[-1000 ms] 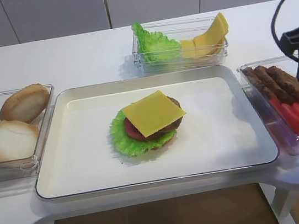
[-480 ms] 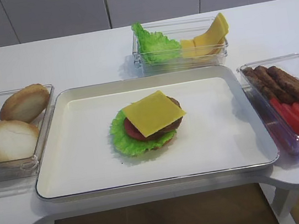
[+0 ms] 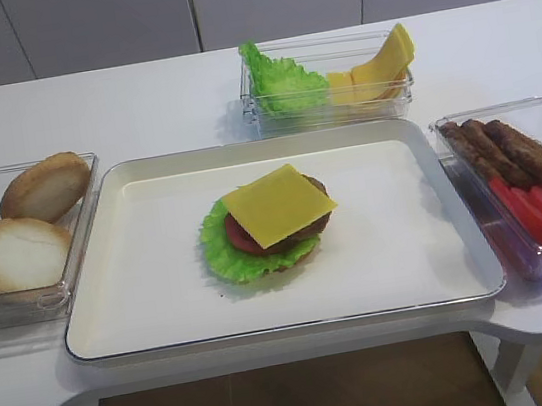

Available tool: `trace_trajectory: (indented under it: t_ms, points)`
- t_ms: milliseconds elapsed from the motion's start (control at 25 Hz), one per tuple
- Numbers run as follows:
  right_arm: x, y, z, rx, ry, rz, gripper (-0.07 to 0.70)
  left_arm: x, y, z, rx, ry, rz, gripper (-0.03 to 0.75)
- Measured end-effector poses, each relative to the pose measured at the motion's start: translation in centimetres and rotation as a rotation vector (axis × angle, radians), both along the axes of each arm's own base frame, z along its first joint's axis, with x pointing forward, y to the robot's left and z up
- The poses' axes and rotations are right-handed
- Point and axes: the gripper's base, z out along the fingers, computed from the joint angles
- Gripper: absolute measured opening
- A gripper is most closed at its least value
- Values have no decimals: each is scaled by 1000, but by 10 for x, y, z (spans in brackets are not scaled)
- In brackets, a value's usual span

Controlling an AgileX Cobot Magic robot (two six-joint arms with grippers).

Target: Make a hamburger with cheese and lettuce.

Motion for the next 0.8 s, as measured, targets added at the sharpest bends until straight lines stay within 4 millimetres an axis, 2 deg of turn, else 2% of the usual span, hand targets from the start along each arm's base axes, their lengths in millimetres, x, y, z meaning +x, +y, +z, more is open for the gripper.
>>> trace_trajectory:
  t_ms: [240, 480, 800]
  points:
    - [-23, 1, -5, 64, -84, 35, 364, 0, 0, 0, 0, 0, 0, 416]
    - [-40, 3, -28, 121, -116, 80, 428, 0, 0, 0, 0, 0, 0, 416]
    - [-45, 2, -55, 23, -141, 171, 463, 0, 0, 0, 0, 0, 0, 416]
